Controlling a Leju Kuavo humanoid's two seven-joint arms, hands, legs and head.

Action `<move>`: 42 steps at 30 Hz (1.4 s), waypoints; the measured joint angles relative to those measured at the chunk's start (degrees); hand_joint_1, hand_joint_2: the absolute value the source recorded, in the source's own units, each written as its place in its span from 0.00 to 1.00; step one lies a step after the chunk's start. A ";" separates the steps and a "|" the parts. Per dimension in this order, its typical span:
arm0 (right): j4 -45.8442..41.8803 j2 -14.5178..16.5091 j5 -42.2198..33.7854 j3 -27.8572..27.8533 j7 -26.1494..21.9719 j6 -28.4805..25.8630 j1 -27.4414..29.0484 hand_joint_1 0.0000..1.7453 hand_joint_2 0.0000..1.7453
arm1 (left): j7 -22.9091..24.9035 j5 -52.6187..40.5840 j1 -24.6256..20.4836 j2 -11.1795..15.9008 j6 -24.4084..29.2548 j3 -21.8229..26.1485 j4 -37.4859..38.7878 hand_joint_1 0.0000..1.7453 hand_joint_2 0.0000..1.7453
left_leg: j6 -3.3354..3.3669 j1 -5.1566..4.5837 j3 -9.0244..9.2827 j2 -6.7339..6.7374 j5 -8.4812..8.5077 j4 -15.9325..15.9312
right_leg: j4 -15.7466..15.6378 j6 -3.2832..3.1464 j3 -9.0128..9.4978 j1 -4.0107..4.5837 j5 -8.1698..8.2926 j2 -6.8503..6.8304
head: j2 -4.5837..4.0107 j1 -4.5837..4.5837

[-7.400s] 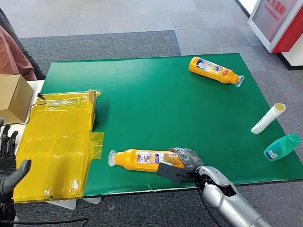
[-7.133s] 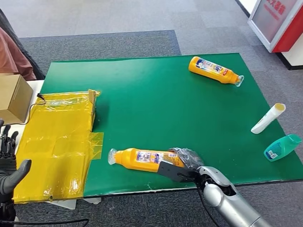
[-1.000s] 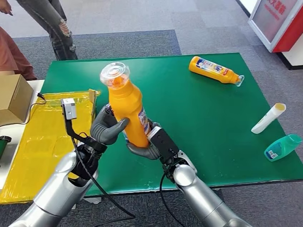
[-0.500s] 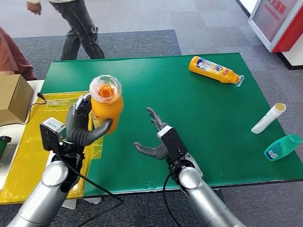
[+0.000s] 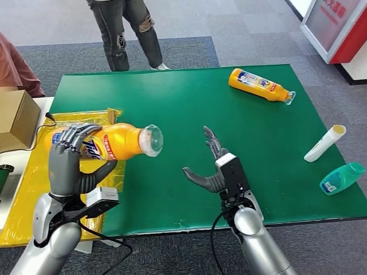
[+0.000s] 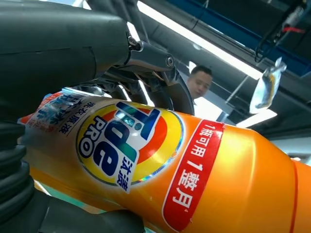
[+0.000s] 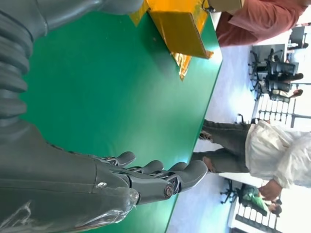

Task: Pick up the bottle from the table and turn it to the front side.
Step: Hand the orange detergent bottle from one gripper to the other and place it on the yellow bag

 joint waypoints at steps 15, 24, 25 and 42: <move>-7.45 0.10 3.57 -6.09 2.15 2.91 3.50 0.00 1.00 | 17.91 -24.22 4.93 5.25 -18.66 0.43 2.10 1.00 1.00 | 0.00 0.00 -0.01 0.00 -0.01 0.00 | 0.00 -0.01 -0.02 0.00 -0.01 0.00 | 0.00 0.00; -8.72 0.72 4.36 -8.17 2.26 4.13 4.06 0.00 1.00 | 19.25 -24.60 5.98 7.76 -23.58 1.17 7.13 1.00 1.00 | 0.00 0.00 -0.01 0.00 0.00 0.00 | 0.00 -0.01 -0.01 0.00 0.00 0.00 | 0.00 0.00; -8.81 0.79 4.40 -8.29 2.26 4.17 4.10 0.00 1.00 | 19.64 -24.90 6.02 7.85 -23.70 1.34 7.51 1.00 1.00 | 0.00 0.00 -0.01 0.00 0.00 0.00 | 0.00 -0.01 -0.01 0.00 0.00 0.00 | 0.00 0.00; -9.57 1.87 5.29 -8.57 2.49 4.52 4.27 0.00 1.00 | 21.90 -27.47 5.51 6.39 -21.16 7.30 12.90 1.00 1.00 | 0.00 0.00 -0.01 0.00 0.01 0.00 | 0.00 -0.01 -0.02 0.00 0.00 0.00 | 0.00 -0.01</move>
